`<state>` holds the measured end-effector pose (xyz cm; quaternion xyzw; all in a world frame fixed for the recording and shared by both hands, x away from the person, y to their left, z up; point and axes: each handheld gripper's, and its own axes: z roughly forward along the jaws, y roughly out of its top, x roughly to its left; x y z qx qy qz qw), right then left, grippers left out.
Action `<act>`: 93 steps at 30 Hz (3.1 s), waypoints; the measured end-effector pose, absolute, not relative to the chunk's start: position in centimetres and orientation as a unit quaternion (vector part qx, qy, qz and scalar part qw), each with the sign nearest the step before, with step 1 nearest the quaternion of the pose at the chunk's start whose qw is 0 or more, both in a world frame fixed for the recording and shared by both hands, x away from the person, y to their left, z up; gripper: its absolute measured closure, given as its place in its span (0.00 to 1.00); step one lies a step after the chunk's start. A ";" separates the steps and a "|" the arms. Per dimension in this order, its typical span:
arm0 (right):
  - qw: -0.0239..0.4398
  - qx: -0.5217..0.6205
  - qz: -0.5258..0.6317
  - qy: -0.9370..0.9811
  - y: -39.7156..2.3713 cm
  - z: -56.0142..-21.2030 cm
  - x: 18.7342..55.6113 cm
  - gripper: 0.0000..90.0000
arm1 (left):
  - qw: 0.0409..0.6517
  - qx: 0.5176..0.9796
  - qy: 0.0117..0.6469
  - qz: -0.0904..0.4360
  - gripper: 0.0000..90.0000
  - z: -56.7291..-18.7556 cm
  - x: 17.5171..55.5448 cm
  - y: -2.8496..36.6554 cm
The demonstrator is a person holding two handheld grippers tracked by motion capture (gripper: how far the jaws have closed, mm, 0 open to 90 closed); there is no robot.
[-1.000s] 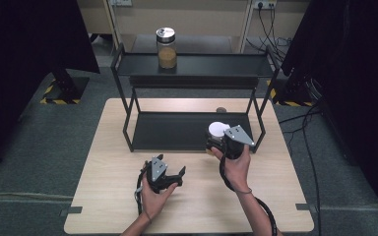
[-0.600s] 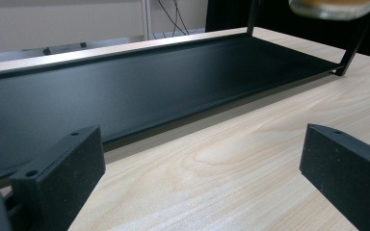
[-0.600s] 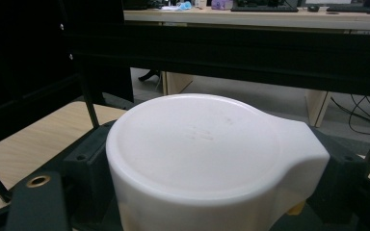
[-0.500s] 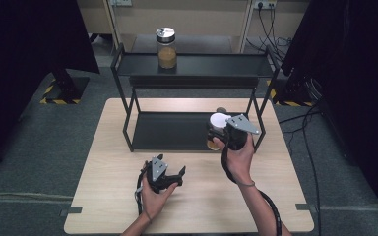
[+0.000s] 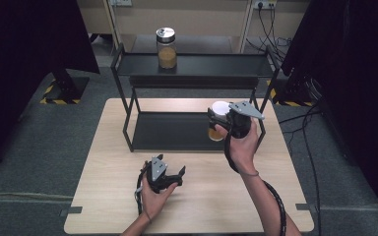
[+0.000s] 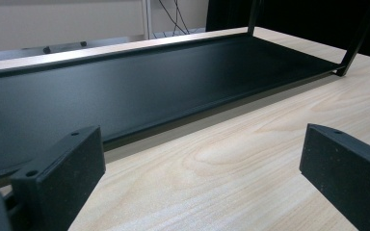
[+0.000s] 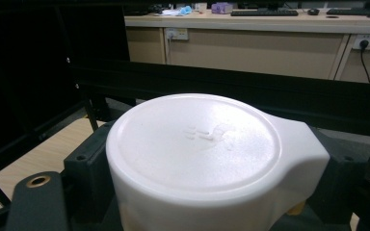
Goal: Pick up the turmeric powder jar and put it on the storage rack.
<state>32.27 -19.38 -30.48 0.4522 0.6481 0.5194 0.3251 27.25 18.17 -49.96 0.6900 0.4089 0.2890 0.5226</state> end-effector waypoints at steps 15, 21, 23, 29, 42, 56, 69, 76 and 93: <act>0.320 0.450 0.519 0.652 -19.2 -26.5 33.1 0.22 | 0.522 0.691 0.408 0.290 0.01 -50.0 27.2 18.1; 0.322 0.448 0.521 0.651 -19.2 -25.0 33.4 0.22 | 0.522 0.691 0.408 0.289 0.01 -49.9 27.3 18.1; 0.321 0.448 0.523 0.650 -19.2 -24.5 33.5 0.22 | 0.522 0.691 0.408 0.290 0.01 -49.9 27.2 18.1; 0.320 0.450 0.530 0.644 -19.4 -23.2 33.7 0.22 | 0.522 0.691 0.407 0.290 0.01 -49.9 27.2 18.1; 0.317 0.456 0.523 0.646 -19.6 -20.3 34.7 0.22 | 0.521 0.692 0.407 0.289 0.01 -49.9 27.3 18.1; 0.325 0.456 0.520 0.645 -19.4 -18.9 35.5 0.22 | 0.520 0.694 0.404 0.290 0.01 -49.9 27.3 18.1; 0.324 0.459 0.517 0.646 -19.0 -17.8 36.4 0.22 | 0.522 0.693 0.404 0.289 0.01 -49.9 27.3 18.1; 0.325 0.462 0.513 0.647 -19.1 -17.1 36.8 0.22 | 0.522 0.693 0.405 0.288 0.01 -49.9 27.3 18.2; 0.333 0.457 0.516 0.643 -18.9 -15.5 37.3 0.22 | 0.520 0.695 0.404 0.288 0.01 -49.9 27.3 18.2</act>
